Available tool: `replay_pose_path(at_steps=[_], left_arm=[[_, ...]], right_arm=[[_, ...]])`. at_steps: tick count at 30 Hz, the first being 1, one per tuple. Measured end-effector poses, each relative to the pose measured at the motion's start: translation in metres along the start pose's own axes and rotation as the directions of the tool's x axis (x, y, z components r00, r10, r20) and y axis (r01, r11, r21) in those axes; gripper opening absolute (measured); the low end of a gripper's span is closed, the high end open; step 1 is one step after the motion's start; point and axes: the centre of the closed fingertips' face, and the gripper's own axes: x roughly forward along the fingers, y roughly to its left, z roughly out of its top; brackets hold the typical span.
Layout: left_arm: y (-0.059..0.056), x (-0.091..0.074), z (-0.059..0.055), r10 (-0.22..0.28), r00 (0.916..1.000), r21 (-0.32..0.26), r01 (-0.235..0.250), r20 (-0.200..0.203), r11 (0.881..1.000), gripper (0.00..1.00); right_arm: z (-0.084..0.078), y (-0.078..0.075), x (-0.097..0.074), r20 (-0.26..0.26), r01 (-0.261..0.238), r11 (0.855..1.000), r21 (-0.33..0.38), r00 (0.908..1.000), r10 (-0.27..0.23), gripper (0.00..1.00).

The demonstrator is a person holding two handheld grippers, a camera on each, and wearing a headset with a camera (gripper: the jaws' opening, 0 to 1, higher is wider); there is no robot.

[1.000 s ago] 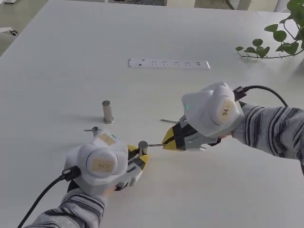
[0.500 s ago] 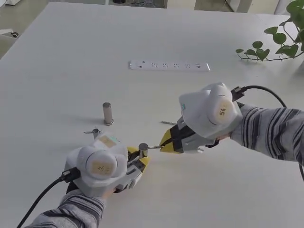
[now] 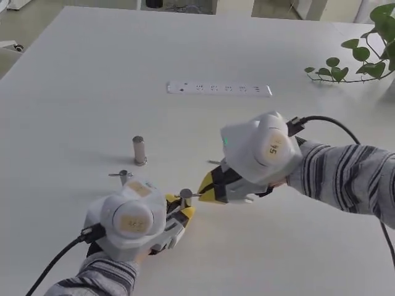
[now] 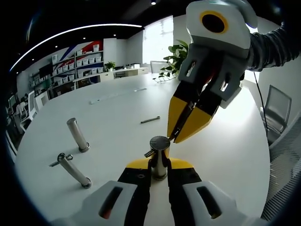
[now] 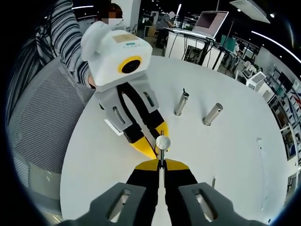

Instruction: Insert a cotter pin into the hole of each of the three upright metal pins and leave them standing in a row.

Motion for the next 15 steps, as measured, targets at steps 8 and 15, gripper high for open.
replay_pose_path(at_steps=[8,15], left_arm=[[0.0001,0.0013,-0.0073,0.029,0.9995,-0.046,-0.029,-0.015,0.999,0.10],[-0.0001,0.0007,-0.0081,0.034,0.9993,-0.059,-0.035,-0.015,0.998,0.10]], right_arm=[[0.0019,0.0033,0.0010,-0.004,0.016,0.998,0.056,0.9999,-0.015,0.00],[0.0033,0.0047,0.0043,0.007,0.032,0.999,0.026,0.9995,-0.032,0.00]])
